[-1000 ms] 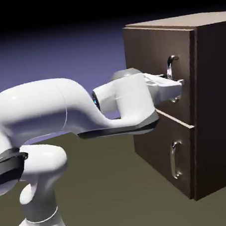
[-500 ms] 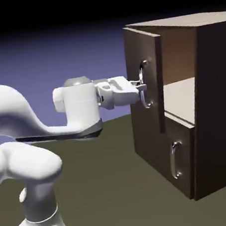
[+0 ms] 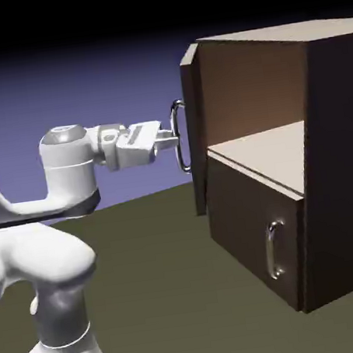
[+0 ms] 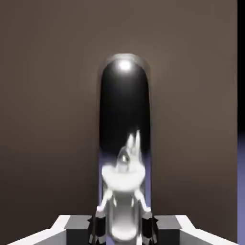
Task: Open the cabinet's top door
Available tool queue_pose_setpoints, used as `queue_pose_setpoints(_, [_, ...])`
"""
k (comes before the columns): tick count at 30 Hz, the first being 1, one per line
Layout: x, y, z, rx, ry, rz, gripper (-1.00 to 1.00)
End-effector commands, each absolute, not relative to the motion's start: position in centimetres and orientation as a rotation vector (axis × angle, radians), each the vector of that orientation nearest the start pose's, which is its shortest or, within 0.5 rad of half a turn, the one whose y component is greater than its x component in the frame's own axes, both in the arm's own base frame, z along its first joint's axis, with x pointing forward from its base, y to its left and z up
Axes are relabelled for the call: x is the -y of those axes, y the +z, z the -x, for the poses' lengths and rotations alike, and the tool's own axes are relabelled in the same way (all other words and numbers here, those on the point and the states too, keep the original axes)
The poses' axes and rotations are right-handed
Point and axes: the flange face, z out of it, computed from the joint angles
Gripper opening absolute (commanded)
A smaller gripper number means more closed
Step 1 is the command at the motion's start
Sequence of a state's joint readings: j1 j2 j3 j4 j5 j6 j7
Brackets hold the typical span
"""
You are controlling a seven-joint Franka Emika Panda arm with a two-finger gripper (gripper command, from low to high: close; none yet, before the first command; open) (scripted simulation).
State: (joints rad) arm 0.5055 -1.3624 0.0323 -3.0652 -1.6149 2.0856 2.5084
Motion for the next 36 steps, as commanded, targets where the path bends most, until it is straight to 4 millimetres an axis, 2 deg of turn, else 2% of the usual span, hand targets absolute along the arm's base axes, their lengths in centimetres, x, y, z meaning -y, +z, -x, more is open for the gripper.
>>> queue_pose_setpoints(1, [-7.8,49.7,-21.7,-1.317,-2.102,1.655,-1.0])
queue_pose_setpoints(12, [-14.1,49.7,-17.8,-1.523,-2.2,1.588,-1.0])
queue_pose_setpoints(22, [-22.9,49.7,-14.6,-1.788,-2.31,1.48,-1.0])
queue_pose_setpoints(29, [-29.4,49.7,-13.7,-1.98,-2.378,1.383,-1.0])
queue_pose_setpoints(36, [-34.5,49.7,-13.7,-2.131,-2.424,1.296,-1.0])
